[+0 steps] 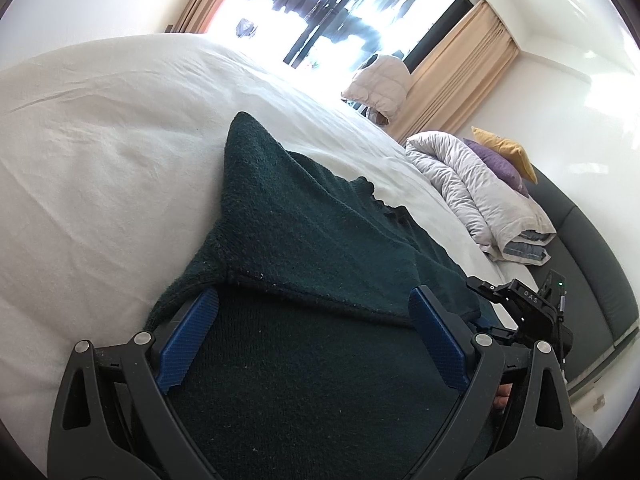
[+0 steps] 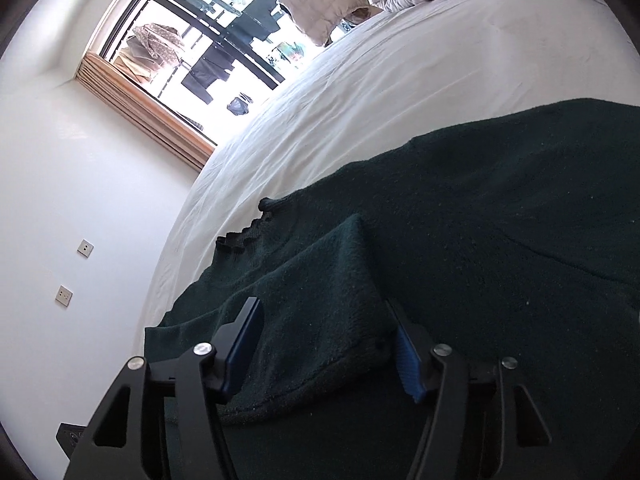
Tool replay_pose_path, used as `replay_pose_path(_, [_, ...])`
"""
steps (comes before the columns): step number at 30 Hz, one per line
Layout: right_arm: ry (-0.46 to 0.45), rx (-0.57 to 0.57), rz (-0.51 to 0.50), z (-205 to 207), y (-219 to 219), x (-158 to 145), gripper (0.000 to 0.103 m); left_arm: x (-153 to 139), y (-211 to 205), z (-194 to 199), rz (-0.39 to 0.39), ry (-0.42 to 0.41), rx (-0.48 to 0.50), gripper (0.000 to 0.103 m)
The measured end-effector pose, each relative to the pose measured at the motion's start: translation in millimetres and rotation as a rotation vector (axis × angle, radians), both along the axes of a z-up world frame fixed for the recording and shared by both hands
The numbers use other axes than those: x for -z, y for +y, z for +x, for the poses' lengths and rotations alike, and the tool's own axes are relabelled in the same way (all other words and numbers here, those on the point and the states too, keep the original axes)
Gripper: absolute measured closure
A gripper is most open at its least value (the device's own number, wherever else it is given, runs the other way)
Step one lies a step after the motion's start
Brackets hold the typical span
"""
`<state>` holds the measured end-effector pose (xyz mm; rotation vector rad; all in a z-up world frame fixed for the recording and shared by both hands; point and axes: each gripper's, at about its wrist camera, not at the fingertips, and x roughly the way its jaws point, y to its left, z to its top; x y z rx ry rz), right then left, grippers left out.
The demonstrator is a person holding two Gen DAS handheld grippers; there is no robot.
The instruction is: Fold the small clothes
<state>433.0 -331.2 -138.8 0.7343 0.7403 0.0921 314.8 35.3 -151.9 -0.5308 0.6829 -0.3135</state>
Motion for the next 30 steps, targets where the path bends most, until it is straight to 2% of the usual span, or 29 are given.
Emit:
replay_pose_path(2, [-0.002,-0.007,-0.005,2.9,2.3,3.2,0.053,-2.2,-1.4,-0.7,0.003,0.000,-0.003,0.006])
replay_pose_path(4, [-0.006,-0.021,-0.012,5.4,5.7,4.2,0.056,-6.9,-0.1,-3.4,0.004,0.002,-0.013,0.006])
replay_pose_path(7, [-0.018,-0.062,-0.027,5.8,12.2,4.6,0.059,-25.1,6.5,-16.6,0.007,-0.034,-0.045,0.006])
replay_pose_path(9, [-0.025,-0.082,-0.038,5.4,15.6,4.9,0.060,-42.2,7.6,-25.4,0.045,-0.067,-0.081,0.006])
replay_pose_path(11, [-0.027,-0.092,-0.052,5.9,19.5,4.5,0.061,-58.5,3.7,-23.8,0.050,-0.097,-0.081,0.006])
replay_pose_path(12, [-0.029,-0.095,-0.054,5.2,19.7,4.1,0.061,-66.2,-2.9,-16.0,0.066,-0.103,-0.057,0.006])
replay_pose_path(15, [-0.028,-0.102,-0.051,4.1,19.4,3.1,0.063,-76.1,-31.1,14.9,0.181,-0.103,0.009,0.006])
replay_pose_path(18, [-0.027,-0.104,-0.046,2.0,18.0,2.5,0.065,-61.8,-50.2,46.9,0.253,-0.010,0.061,0.006])
replay_pose_path(20, [-0.023,-0.106,-0.043,2.2,17.8,1.8,0.068,-43.2,-56.8,59.1,0.310,0.066,0.060,0.014])
replay_pose_path(22, [-0.021,-0.111,-0.039,2.6,18.0,0.7,0.071,-25.6,-51.2,62.8,0.352,0.116,0.023,0.028])
replay_pose_path(23, [-0.021,-0.116,-0.039,2.8,18.7,-0.2,0.073,-22.3,-45.1,62.6,0.363,0.118,0.004,0.030])
replay_pose_path(25, [-0.019,-0.122,-0.042,2.8,21.6,-2.4,0.074,-19.7,-35.5,61.9,0.411,0.113,-0.019,0.045])
replay_pose_path(27, [-0.025,-0.123,-0.028,1.7,24.0,-5.1,0.074,-21.3,-27.4,61.1,0.516,0.086,-0.060,0.045])
replay_pose_path(28, [-0.032,-0.126,-0.020,1.3,26.5,-7.4,0.074,-19.8,-17.9,62.2,0.536,0.095,-0.091,0.045])
replay_pose_path(29, [-0.040,-0.131,-0.018,1.1,29.1,-9.5,0.074,-15.6,-4.0,64.5,0.512,0.132,-0.123,0.045])
replay_pose_path(30, [-0.046,-0.135,-0.018,0.7,31.3,-11.4,0.074,-12.4,14.6,64.9,0.446,0.158,-0.149,0.044])
